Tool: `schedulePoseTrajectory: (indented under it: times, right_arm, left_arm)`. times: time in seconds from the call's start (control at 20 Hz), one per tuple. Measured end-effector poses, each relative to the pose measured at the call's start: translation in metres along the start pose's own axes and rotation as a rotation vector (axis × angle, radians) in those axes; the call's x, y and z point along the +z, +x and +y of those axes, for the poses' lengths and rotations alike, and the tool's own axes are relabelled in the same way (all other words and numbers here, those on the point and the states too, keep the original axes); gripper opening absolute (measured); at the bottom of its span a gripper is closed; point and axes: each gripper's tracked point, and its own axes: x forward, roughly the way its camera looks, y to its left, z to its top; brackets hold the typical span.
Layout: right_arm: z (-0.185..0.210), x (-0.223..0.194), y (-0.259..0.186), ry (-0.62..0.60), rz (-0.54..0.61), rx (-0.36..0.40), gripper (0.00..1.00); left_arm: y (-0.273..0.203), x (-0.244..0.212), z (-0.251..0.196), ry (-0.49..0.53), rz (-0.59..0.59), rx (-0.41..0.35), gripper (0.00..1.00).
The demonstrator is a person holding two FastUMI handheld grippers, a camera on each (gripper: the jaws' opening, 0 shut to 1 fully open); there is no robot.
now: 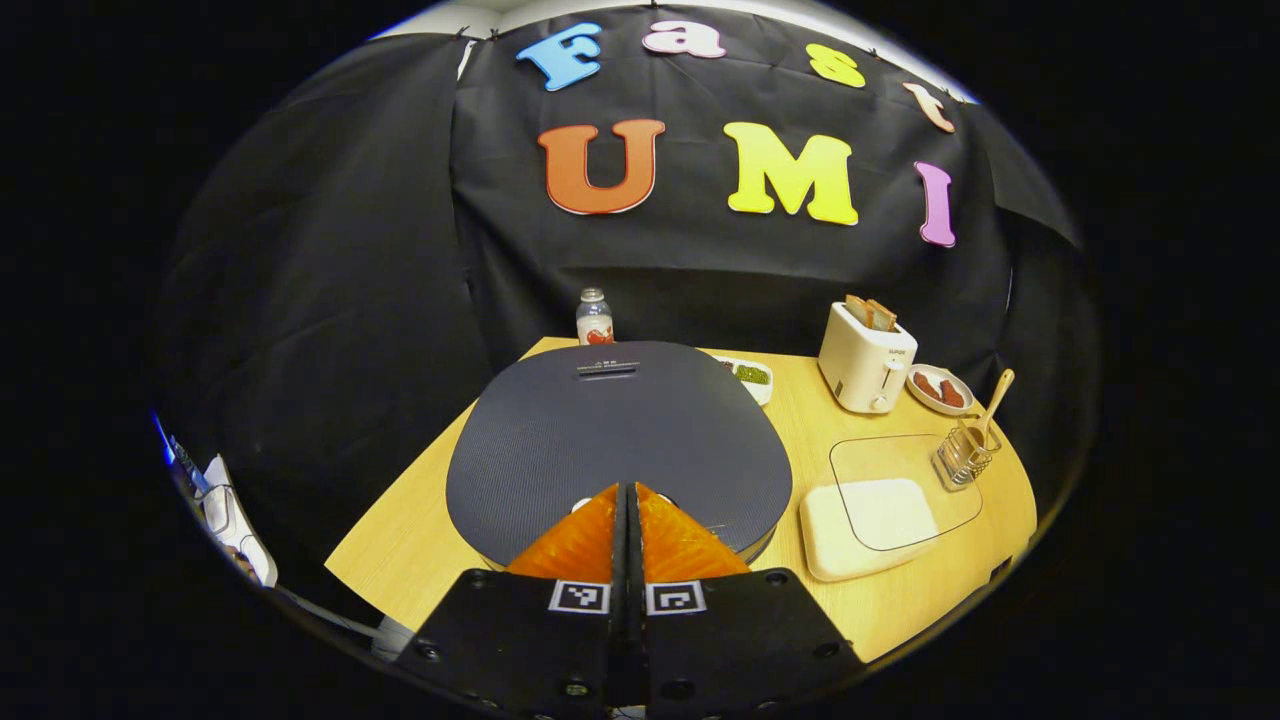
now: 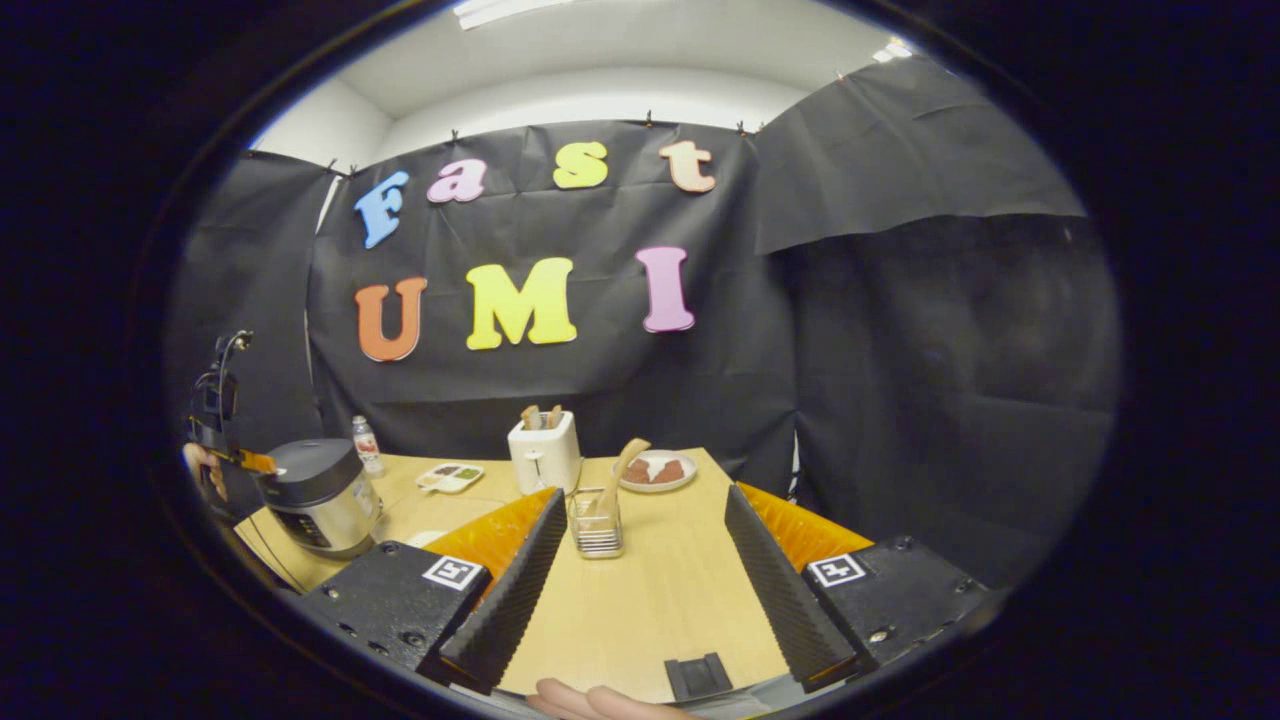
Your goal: Close the left gripper, press the button to open the rice cooker; take a wooden spoon from the chopstick holder with the right hand, scoop a spoonful of rice and pour it into the rice cooker, then put the wooden spoon back into the chopstick holder.
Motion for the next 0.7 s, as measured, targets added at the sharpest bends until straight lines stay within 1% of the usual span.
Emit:
schedulePoseTrajectory:
  times: [0.05, 0.1, 0.15, 0.3, 0.35, 0.45, 0.5, 0.6, 0.65, 0.7]
  right_arm:
    - [0.001, -0.001, 0.000, -0.013, -0.001, 0.001, 1.00]
    - [0.003, -0.003, 0.000, -0.027, -0.003, -0.001, 1.00]
    - [0.006, -0.004, -0.001, -0.042, -0.004, 0.001, 1.00]
    - [0.014, -0.009, -0.004, -0.066, -0.003, 0.017, 0.99]
    - [0.016, -0.012, -0.004, -0.074, 0.000, 0.021, 0.99]
    - [0.019, -0.017, -0.005, -0.095, 0.007, 0.027, 1.00]
    - [0.021, -0.018, -0.006, -0.106, 0.001, 0.032, 1.00]
    - [0.025, -0.016, -0.009, -0.118, -0.021, 0.039, 1.00]
    - [0.027, -0.018, -0.010, -0.124, -0.028, 0.042, 1.00]
    - [0.030, -0.019, -0.010, -0.130, -0.031, 0.047, 0.99]
  left_arm:
    - [0.002, -0.003, -0.002, -0.017, 0.018, 0.005, 0.00]
    - [-0.003, 0.003, -0.001, -0.001, -0.005, 0.011, 0.00]
    - [0.000, 0.000, -0.001, 0.005, 0.010, 0.025, 0.00]
    - [0.000, 0.002, 0.000, 0.019, -0.020, 0.063, 0.00]
    - [-0.002, 0.005, 0.000, 0.012, -0.029, 0.066, 0.00]
    - [-0.007, 0.012, 0.000, -0.046, -0.048, 0.068, 0.00]
    - [-0.017, 0.018, -0.002, -0.050, -0.083, 0.060, 0.00]
    - [-0.040, 0.036, 0.000, -0.025, -0.173, 0.073, 0.00]
    - [-0.050, 0.038, 0.000, -0.016, -0.197, 0.068, 0.01]
    - [-0.066, 0.036, -0.004, -0.014, -0.212, 0.044, 0.01]
